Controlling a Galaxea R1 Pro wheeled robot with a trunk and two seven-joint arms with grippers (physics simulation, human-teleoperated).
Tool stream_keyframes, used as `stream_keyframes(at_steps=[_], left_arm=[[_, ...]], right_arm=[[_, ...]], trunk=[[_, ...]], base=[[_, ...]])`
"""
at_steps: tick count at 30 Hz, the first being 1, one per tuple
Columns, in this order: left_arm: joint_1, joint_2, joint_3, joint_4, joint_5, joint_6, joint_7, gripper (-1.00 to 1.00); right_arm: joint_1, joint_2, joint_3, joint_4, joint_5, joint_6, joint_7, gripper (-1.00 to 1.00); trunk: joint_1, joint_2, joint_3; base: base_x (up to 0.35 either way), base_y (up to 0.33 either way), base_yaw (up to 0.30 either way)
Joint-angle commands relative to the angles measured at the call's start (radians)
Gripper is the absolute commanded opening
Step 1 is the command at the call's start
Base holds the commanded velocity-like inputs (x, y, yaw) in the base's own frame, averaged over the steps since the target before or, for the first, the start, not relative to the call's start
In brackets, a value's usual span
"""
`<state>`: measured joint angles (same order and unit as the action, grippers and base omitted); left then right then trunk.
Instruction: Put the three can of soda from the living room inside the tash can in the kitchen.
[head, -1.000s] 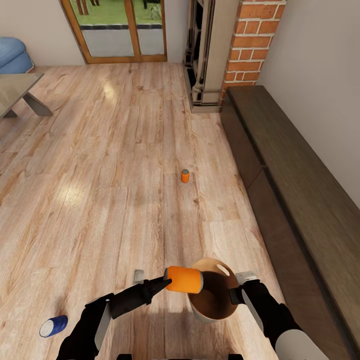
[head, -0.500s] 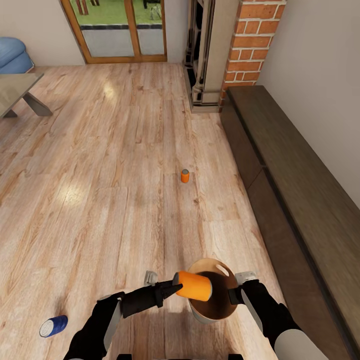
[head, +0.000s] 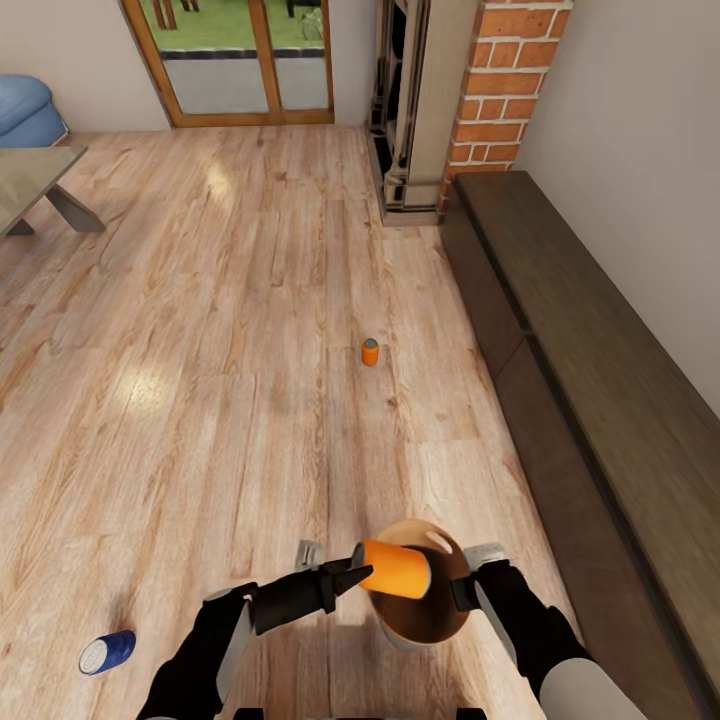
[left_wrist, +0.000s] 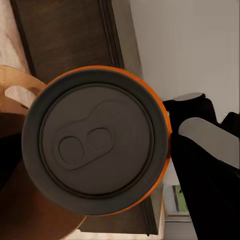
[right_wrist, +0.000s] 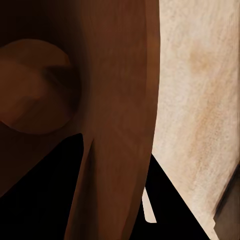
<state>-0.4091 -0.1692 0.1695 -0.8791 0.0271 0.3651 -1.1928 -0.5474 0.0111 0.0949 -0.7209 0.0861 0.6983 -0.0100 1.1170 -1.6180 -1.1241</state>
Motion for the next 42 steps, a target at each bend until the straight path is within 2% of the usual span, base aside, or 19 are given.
stream_keyframes(at_steps=[1, 7, 11, 14, 19, 22, 23, 34, 37, 38, 39, 40, 41, 42], left_arm=[[0.0, -0.001, -0.002, 0.0, 0.0, 0.0, 0.01, -1.0], [0.0, -0.002, -0.048, 0.001, 0.0, -0.001, 0.048, -1.0], [0.0, -0.003, -0.057, 0.002, -0.001, -0.001, 0.065, -1.0], [0.0, -0.003, -0.069, 0.002, 0.001, -0.002, 0.148, -1.0], [0.0, -0.003, -0.113, 0.002, 0.001, -0.002, 0.181, -1.0], [0.0, -0.003, -0.121, 0.001, 0.001, -0.002, 0.194, -1.0], [0.0, -0.003, -0.122, 0.001, 0.0, -0.002, 0.198, 1.0], [0.0, -0.002, -0.124, 0.0, 0.004, 0.0, 0.214, 1.0], [0.001, 0.002, -0.118, -0.001, 0.02, 0.004, 0.139, 1.0], [0.001, 0.01, -0.11, -0.001, 0.06, 0.009, -0.008, 1.0], [0.001, 0.019, -0.107, -0.001, 0.075, 0.011, -0.061, 1.0], [0.001, 0.05, -0.101, -0.002, 0.101, 0.019, -0.16, 1.0], [0.001, 0.069, -0.099, -0.002, 0.112, 0.025, -0.199, 1.0], [0.001, 0.109, -0.094, -0.001, 0.134, 0.042, -0.259, 1.0]], right_arm=[[0.0, 0.002, 0.0, 0.0, -0.006, 0.0, 0.001, -1.0], [0.0, 0.009, 0.0, 0.001, 0.008, 0.0, 0.001, -1.0], [0.0, 0.01, 0.0, 0.005, 0.01, 0.0, 0.001, -1.0], [0.0, 0.01, 0.0, 0.011, 0.01, 0.0, 0.001, -1.0], [0.0, 0.01, 0.0, 0.013, 0.011, 0.0, 0.001, -1.0], [0.0, 0.01, 0.0, 0.013, 0.011, 0.0, 0.001, -1.0], [0.0, 0.01, 0.0, 0.013, 0.011, 0.0, 0.001, -1.0], [0.0, 0.01, 0.0, 0.014, 0.011, 0.0, 0.001, -1.0], [0.0, 0.01, 0.0, 0.013, 0.011, 0.0, 0.001, -1.0], [0.0, 0.01, 0.0, 0.013, 0.011, 0.0, 0.001, -1.0], [0.0, 0.01, 0.0, 0.013, 0.011, 0.0, 0.001, -1.0], [0.0, 0.01, 0.0, 0.012, 0.011, 0.0, 0.001, -1.0], [0.0, 0.01, 0.0, 0.012, 0.011, 0.0, 0.001, -1.0], [0.0, 0.01, 0.0, 0.012, 0.011, 0.0, 0.001, -1.0]], trunk=[[0.0, 0.0, 0.0], [0.0, 0.0, 0.0], [0.0, 0.0, 0.0], [0.0, 0.0, 0.0], [0.0, 0.0, 0.0], [0.0, 0.0, 0.0], [0.0, 0.0, 0.0], [0.0, 0.0, 0.0], [0.0, 0.0, 0.0], [0.0, 0.0, 0.0], [0.0, 0.0, 0.0], [0.0, 0.0, 0.0], [0.0, 0.0, 0.0], [0.0, 0.0, 0.0]], base=[[0.0, 0.0, 0.0], [0.0, 0.0, 0.0], [0.0, 0.0, 0.0], [0.0, 0.0, 0.0], [0.0, 0.0, 0.0], [0.0, 0.0, 0.0], [0.0, 0.0, 0.0], [0.0, 0.0, 0.0], [0.0, 0.0, 0.0], [0.0, 0.0, 0.0], [0.0, 0.0, 0.0], [0.0, 0.0, 0.0], [0.0, 0.0, 0.0], [0.0, 0.0, 0.0]])
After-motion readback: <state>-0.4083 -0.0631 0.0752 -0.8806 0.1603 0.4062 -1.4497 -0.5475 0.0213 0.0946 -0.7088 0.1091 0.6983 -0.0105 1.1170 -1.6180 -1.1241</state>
